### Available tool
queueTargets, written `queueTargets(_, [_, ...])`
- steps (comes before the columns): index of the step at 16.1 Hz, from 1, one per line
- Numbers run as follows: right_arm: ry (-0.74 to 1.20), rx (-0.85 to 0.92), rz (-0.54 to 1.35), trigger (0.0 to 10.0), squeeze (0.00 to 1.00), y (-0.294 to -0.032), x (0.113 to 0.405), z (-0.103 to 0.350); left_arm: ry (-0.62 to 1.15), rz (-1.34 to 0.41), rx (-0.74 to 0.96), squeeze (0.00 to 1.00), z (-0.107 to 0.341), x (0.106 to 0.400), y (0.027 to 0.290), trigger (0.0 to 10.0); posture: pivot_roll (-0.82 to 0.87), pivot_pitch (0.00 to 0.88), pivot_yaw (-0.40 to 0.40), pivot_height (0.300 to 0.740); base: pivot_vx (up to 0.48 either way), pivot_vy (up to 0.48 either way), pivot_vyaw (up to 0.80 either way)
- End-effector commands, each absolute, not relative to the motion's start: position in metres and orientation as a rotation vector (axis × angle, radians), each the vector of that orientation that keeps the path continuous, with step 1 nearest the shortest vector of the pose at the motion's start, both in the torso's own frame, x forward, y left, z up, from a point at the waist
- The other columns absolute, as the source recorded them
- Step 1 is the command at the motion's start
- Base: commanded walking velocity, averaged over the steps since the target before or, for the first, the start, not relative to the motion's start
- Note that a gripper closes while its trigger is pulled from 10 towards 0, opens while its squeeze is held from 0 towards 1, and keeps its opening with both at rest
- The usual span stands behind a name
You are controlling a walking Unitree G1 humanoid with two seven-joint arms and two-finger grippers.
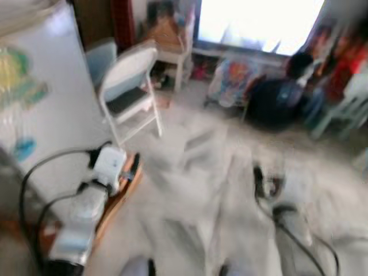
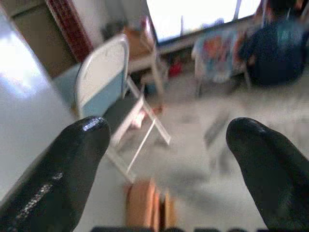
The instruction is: Restocking fridge
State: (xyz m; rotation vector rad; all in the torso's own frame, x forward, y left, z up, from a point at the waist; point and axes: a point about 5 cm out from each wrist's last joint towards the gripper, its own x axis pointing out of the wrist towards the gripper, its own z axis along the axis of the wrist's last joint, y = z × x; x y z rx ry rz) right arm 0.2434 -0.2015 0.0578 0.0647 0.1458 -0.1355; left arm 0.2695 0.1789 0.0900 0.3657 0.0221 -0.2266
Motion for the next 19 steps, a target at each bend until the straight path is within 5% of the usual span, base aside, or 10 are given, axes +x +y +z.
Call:
queueTargets(1, [0.070, 0.066, -0.092, 10.0, 0.00, -0.191, 0.257, 0.076, 0.069, -0.211, 0.358, 0.00, 0.080, 0.265, 0.185, 10.0, 0.09, 0.057, -0.027, 0.740, 0.000, 0.480, 0.00])
queueTargets(4, [0.038, 0.075, -0.088, 10.0, 0.00, -0.188, 0.258, 0.083, 0.071, -0.190, 0.318, 0.06, 0.083, 0.262, 0.196, 10.0, 0.11, 0.044, -0.043, 0.740, 0.320, 0.000, 0.00])
queueTargets(10, [0.053, 0.053, -0.049, 10.0, 0.00, -0.185, 0.262, 0.080, 0.046, -0.197, 0.292, 0.00, 0.084, 0.253, 0.193, 10.0, 0.14, 0.062, -0.063, 0.740, 0.480, 0.000, 0.00])
queueTargets(19, [0.089, 0.058, -0.085, 10.0, 0.00, -0.191, 0.254, 0.071, 0.065, -0.187, 0.312, 0.00, 0.080, 0.248, 0.191, 10.0, 0.13, 0.068, -0.058, 0.740, 0.000, 0.000, 0.00])
